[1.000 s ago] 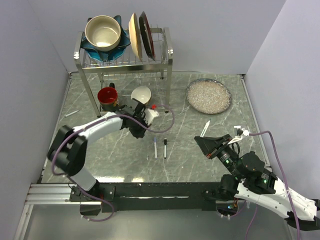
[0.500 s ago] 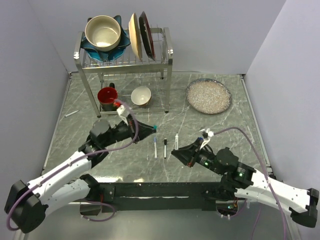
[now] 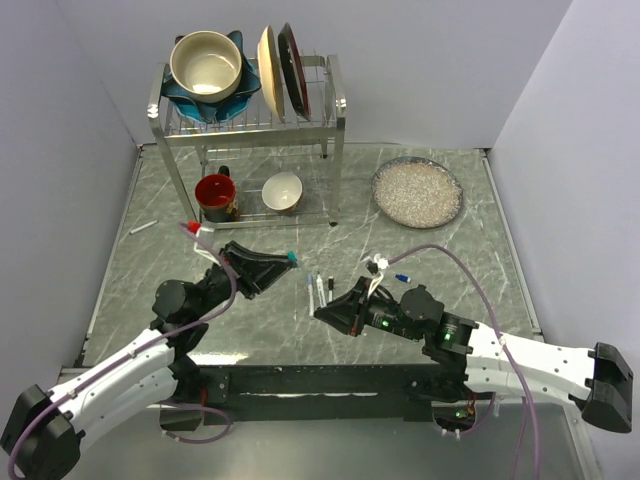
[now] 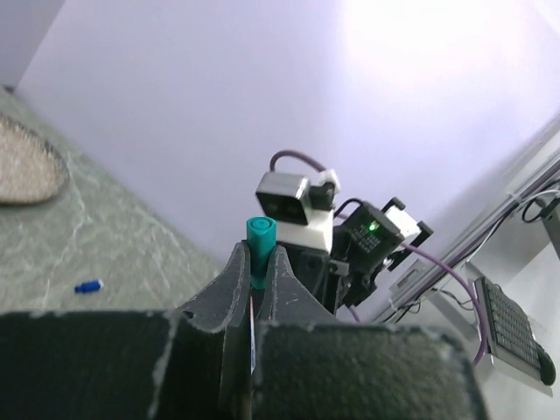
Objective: Insert the pens into the pen caps
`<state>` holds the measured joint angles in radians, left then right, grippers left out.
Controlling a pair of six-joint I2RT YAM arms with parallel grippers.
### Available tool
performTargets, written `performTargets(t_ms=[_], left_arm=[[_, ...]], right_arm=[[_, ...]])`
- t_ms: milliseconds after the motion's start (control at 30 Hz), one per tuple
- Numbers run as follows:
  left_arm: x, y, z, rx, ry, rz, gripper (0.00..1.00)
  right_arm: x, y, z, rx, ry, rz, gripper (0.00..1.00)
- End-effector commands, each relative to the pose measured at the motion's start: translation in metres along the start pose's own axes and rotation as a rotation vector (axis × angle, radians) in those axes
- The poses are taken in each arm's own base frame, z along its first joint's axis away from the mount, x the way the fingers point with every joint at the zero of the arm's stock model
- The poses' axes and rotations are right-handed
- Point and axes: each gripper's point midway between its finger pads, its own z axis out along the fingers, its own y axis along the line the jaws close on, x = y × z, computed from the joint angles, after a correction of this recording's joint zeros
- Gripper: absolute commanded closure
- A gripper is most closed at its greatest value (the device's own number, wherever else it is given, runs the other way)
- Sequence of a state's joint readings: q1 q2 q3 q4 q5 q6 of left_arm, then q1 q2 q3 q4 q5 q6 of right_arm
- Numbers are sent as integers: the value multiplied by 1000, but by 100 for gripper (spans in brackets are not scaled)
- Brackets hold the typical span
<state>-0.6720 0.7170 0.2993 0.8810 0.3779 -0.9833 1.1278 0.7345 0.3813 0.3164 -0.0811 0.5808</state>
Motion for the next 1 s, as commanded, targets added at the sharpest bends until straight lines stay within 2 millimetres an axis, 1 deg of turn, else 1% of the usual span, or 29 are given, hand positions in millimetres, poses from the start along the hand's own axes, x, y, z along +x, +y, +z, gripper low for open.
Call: performTargets(t_ms=[0, 33, 67, 200, 333, 600, 767, 967], left_arm=[[-21, -23, -3, 78, -97, 36, 99], [-22, -25, -2, 85, -98, 43, 99], [-21, -25, -3, 84, -94, 44, 99], [-18, -24, -3, 90, -86, 47, 99], [-18, -26, -5, 96, -88, 48, 99], [-16, -23, -6, 84, -86, 56, 99], [-14, -20, -7, 82, -83, 54, 99], [-15, -22, -6, 88, -87, 54, 99]], right_arm=[[-38, 41, 9, -115, -91, -2, 100], [-39, 45, 11, -124, -92, -2, 100], [-37, 45, 13, -124, -84, 0, 100], [-40, 53, 19, -138, -80, 0, 100], [-40, 54, 25, -135, -71, -3, 100], [-42, 59, 29, -143, -66, -4, 100], [-40, 61, 32, -145, -55, -2, 100], [-37, 63, 36, -149, -42, -1, 100]])
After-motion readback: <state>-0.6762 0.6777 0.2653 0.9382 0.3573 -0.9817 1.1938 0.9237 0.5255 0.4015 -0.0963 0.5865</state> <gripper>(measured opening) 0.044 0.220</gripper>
